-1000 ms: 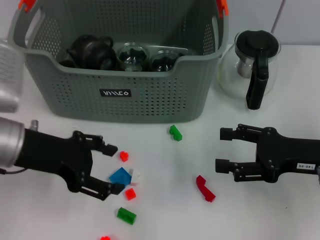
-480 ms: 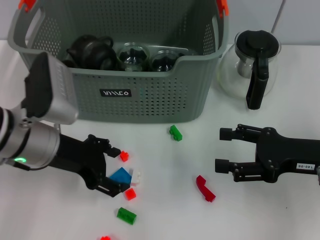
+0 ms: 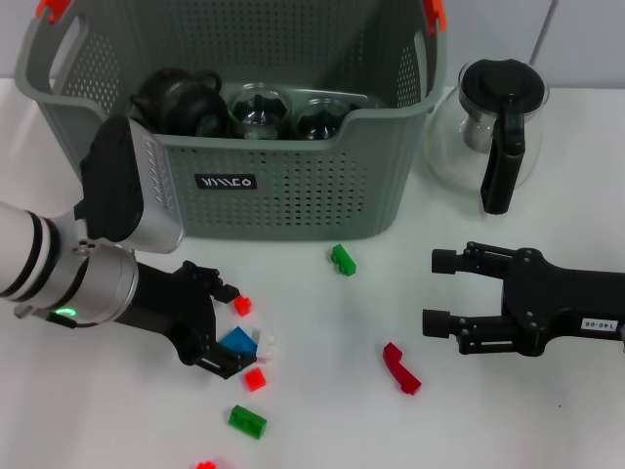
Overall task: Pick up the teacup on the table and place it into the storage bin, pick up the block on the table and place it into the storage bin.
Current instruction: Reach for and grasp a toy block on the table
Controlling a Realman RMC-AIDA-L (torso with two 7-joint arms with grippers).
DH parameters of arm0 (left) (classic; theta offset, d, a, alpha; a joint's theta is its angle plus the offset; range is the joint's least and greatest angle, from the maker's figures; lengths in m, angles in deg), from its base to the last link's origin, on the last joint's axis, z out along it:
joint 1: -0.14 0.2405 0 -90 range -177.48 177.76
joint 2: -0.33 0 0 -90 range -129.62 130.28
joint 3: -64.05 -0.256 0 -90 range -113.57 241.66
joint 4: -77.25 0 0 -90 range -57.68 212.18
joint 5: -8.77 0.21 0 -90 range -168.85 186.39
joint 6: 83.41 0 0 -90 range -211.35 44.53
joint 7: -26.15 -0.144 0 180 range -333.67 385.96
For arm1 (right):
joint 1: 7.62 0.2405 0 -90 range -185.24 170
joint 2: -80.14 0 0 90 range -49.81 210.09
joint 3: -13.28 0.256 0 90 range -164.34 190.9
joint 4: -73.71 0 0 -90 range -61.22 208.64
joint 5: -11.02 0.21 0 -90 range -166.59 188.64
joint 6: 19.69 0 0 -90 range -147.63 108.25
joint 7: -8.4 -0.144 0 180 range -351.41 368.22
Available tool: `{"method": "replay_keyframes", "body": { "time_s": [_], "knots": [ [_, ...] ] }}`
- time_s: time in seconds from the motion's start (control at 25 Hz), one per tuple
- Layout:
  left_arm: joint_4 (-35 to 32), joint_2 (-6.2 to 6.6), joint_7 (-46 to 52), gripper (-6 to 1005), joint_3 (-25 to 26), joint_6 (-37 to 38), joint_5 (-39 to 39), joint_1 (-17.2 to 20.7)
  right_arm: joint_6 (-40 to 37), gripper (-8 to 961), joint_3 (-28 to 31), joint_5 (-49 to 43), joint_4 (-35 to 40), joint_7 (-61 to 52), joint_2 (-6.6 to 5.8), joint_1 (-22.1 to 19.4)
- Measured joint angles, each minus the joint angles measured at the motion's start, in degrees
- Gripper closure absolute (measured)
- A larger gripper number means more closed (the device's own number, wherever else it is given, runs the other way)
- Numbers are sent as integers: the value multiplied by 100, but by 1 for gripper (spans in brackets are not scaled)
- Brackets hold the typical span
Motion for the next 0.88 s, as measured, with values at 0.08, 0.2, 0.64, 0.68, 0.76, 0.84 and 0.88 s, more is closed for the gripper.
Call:
{"method": "replay_keyframes", "body": {
  "time_s": [0.08,0.2,0.64,0.68,0.76,0.84,0.88],
  "knots": [
    [-24,6,-1,135,-10,-71,16,-6,0,13,2,0,0,0,0,0],
    [-43,8,-1,137,-52,-121,90,-6,0,13,2,0,0,0,0,5],
    [-250,3,31,147,-217,-340,272,-23,0,13,2,-1,0,0,1,8],
    [-249,3,53,148,-215,-357,273,-23,0,13,2,0,0,-1,1,6],
    [-227,4,108,150,-196,-400,274,-23,0,13,2,-1,0,-2,1,2],
    [-205,14,176,151,-180,-479,278,-23,0,12,2,-1,0,-4,1,1],
    [-205,17,185,152,-181,-495,280,-23,0,12,2,-1,0,-6,1,0]
  ]
}}
